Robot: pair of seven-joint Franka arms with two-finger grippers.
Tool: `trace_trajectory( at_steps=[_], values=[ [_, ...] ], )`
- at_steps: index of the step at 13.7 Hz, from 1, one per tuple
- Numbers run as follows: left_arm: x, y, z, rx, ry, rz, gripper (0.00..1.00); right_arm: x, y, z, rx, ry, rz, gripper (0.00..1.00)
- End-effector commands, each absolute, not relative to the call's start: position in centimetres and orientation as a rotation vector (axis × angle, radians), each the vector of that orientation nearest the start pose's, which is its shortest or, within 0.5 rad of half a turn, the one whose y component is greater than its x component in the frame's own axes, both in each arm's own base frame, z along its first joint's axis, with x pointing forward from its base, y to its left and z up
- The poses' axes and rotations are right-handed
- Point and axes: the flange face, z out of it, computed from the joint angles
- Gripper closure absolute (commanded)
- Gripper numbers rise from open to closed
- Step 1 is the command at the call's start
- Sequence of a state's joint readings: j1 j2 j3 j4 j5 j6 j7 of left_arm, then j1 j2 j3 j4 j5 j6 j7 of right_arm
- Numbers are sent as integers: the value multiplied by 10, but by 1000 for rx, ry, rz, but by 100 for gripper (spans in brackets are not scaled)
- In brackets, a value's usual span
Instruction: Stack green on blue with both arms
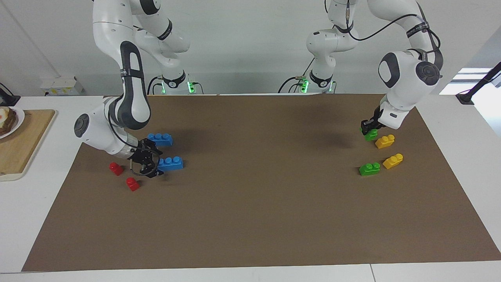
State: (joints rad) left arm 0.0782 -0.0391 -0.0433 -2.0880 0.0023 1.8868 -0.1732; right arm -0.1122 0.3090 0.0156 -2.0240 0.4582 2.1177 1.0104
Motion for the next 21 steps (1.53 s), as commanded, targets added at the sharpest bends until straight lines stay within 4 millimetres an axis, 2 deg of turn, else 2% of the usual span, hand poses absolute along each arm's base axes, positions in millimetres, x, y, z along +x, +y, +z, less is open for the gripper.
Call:
trace_trajectory(
  at_steps=[1,2,4,5,7,8,9,11,13,16,18,21],
  values=[
    [523,9,445,-3084,-428,289,100,572,-37,275,-2178,1817,499,4],
    [522,4,451,-3081,-426,300,100,572,-39,276,-2173,1823,494,4],
    [520,-6,463,-3067,-435,337,100,572,-38,275,-2148,1827,502,13],
    [522,-7,471,-3054,-509,319,100,573,-37,275,-2144,1828,503,22],
    [526,-6,492,-3037,-602,294,100,572,-38,275,-2145,1825,506,57],
    [528,-6,501,-3047,-618,292,100,572,-38,276,-2152,1813,513,89],
    [531,-5,509,-3078,-651,305,100,573,-39,278,-2163,1794,510,100],
    [534,-2,514,-3088,-691,303,100,579,-37,282,-2168,1782,496,100],
    [535,-4,513,-3089,-696,294,100,591,-38,302,-2162,1761,502,100],
    [536,-3,508,-3099,-700,298,100,612,-6,346,-2146,1757,489,100],
    [537,-8,503,-3097,-701,304,100,626,35,372,-2135,1763,466,100],
    [539,-5,503,-3075,-789,288,100,625,136,389,-2040,1904,474,100]
  ],
)
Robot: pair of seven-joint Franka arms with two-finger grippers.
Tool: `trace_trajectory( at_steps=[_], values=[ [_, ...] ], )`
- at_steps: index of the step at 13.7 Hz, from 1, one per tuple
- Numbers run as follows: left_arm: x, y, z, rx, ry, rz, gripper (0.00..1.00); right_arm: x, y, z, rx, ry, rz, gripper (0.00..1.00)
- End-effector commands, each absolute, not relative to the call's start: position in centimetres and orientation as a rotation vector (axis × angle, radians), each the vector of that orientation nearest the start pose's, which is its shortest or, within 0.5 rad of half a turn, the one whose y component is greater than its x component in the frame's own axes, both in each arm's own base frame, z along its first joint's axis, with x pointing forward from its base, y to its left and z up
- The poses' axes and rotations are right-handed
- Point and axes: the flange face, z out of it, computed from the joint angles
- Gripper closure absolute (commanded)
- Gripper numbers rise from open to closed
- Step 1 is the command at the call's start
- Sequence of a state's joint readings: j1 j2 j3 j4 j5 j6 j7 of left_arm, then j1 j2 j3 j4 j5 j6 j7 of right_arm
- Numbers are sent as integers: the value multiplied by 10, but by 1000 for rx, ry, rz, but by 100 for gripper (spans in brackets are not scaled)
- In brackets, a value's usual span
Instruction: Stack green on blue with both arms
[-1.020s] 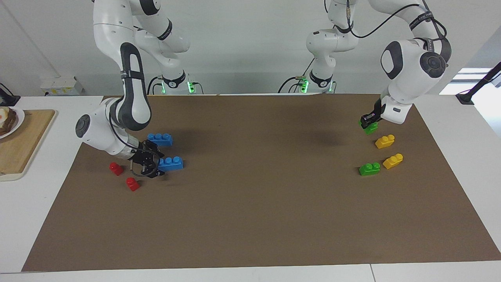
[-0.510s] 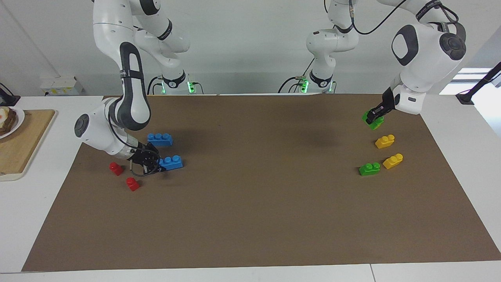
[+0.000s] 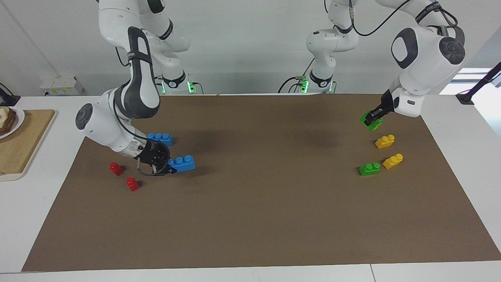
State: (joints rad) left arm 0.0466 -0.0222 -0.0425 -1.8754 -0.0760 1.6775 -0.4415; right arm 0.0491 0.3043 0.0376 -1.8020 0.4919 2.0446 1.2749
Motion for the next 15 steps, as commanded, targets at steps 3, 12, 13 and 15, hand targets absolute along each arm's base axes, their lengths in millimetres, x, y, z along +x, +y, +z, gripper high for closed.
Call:
trace_trajectory(
  at_steps=[3,12,13,15],
  values=[
    [539,-11,503,-3052,-853,286,100,603,234,390,-2029,1920,451,100],
    [543,-69,505,-2642,-1682,229,100,536,337,314,-2071,1934,377,100],
    [544,-79,506,-2573,-1796,205,100,532,335,309,-2071,1937,368,100],
    [536,-100,498,-2487,-1884,216,100,531,331,301,-2048,1948,354,100]
  ],
)
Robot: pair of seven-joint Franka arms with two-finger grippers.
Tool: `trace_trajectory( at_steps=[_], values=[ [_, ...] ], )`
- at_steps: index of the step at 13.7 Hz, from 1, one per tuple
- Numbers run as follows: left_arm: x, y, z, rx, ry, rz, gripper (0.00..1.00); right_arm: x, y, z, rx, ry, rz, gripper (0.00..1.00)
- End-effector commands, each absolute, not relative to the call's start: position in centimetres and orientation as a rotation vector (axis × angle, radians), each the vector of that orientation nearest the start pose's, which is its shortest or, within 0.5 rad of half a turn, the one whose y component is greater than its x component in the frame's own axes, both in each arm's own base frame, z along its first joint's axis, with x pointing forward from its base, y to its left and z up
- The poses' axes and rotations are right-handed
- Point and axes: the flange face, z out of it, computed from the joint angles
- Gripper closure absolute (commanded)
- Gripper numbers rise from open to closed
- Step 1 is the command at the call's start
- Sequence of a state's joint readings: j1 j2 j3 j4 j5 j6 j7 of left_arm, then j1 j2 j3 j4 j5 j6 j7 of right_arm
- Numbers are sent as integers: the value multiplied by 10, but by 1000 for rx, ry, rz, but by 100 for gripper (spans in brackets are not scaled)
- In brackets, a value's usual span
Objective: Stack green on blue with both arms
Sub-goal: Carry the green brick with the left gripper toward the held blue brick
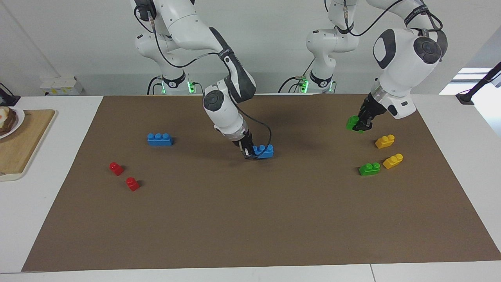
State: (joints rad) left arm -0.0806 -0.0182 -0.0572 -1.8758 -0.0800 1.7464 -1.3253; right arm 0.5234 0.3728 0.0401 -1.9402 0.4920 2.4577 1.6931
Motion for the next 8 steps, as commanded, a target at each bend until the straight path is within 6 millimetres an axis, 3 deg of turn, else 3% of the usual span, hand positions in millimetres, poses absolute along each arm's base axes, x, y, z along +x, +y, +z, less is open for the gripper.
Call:
trace_trajectory(
  at_steps=[1,3,5,7,8],
  values=[
    [534,-111,496,-2477,-1890,220,100,530,329,295,-2039,1952,340,100],
    [533,-137,491,-2397,-2027,200,100,532,328,291,-1988,1980,367,100],
    [538,-145,480,-2216,-2260,218,100,531,326,289,-1968,1948,408,100],
    [540,-165,483,-2188,-2374,242,100,532,325,284,-1943,1940,422,100],
    [534,-184,480,-2194,-2383,255,100,532,324,284,-1942,1939,418,100]
  ],
)
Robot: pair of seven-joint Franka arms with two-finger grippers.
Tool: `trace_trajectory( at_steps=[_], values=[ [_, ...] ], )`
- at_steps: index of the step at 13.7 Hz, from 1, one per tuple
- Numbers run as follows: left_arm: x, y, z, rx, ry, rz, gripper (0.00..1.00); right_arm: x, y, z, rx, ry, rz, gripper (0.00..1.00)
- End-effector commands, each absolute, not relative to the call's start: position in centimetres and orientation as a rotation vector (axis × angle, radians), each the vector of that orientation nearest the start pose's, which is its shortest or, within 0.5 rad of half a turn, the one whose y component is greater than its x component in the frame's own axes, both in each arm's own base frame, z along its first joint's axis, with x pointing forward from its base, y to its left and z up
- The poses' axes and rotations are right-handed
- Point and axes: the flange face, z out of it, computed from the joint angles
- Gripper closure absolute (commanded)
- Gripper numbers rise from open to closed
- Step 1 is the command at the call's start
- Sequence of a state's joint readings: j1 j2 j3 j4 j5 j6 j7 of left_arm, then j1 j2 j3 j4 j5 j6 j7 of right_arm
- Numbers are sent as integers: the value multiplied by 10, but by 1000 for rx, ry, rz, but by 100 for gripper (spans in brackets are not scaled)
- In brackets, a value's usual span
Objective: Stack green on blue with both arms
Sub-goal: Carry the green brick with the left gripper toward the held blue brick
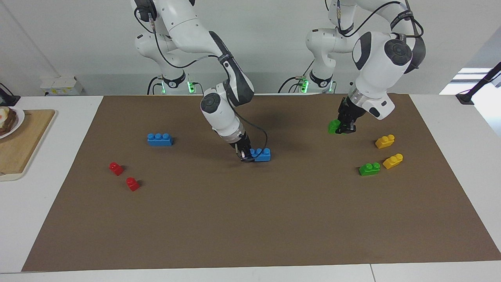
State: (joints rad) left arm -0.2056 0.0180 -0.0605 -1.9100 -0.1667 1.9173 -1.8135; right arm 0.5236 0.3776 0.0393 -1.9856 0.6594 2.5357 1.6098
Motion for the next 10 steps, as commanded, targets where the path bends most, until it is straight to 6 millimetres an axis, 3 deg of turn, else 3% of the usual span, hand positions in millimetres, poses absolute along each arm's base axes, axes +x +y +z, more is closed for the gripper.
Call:
trace_trajectory(
  at_steps=[1,5,7,10],
  values=[
    [528,-205,477,2040,2217,-228,100,532,324,284,-1941,1940,417,100],
    [517,-260,455,2022,2240,-227,100,531,323,278,-1938,1947,408,100],
    [511,-274,449,1995,2256,-224,100,530,322,275,-1937,1951,415,100],
    [504,-318,417,2012,2274,-205,100,531,321,272,-1925,1954,414,100]
  ],
)
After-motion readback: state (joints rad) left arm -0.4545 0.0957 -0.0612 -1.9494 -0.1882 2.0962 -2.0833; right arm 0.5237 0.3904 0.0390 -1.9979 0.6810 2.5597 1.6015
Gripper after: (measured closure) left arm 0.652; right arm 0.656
